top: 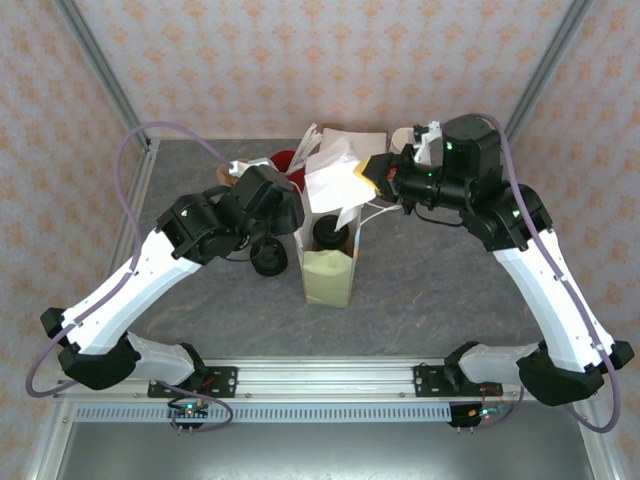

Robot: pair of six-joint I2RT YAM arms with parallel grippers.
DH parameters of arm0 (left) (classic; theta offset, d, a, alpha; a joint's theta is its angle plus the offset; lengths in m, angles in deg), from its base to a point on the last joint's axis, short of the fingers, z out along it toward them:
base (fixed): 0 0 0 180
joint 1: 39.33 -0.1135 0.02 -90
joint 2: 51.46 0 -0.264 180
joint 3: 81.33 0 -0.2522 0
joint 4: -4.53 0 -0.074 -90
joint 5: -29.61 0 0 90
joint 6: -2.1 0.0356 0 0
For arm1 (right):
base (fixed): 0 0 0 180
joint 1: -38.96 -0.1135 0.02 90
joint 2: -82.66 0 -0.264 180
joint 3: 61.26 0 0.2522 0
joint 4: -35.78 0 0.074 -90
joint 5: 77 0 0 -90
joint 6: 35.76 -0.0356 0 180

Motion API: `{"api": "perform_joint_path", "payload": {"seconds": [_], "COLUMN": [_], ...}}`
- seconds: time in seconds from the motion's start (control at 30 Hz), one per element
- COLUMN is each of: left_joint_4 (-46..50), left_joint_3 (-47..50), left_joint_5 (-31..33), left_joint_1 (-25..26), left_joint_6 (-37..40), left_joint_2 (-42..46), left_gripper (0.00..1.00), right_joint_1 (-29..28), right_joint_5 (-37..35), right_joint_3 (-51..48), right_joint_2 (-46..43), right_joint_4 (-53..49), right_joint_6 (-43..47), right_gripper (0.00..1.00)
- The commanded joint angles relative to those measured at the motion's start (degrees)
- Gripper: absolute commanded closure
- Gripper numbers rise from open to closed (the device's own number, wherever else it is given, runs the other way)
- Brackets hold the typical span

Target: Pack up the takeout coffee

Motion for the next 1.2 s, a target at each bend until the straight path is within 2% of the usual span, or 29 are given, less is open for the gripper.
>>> {"api": "perform_joint_path", "payload": {"seconds": [0.0, 0.43, 1.17], "left_joint_4": [-1.1, -1.49, -0.93], "left_joint_3": [-0.39, 1.5, 1.11], "left_joint_5": [0.9, 1.29, 2.28], "left_joint_1": [-0.49, -0.5, -0.68], "left_joint_6": [0.14, -0.97, -0.03], "left_joint_2": [-0.25, 1.93, 2.68], "left_gripper": [0.39, 0.39, 0.38], "right_joint_1": [-1.51, -2.05, -2.07], "right_joint_5": [2.05, 3.93, -6.48], "right_joint_3": [-0.72, -7.56, -9.37], "right_joint_2": [0.71, 1.29, 0.84], "right_joint_4": [4.29, 6.47, -7.33], "right_joint_6": [-0.75, 0.92, 10.6], "right_gripper": [1.0, 1.0, 1.0]}}
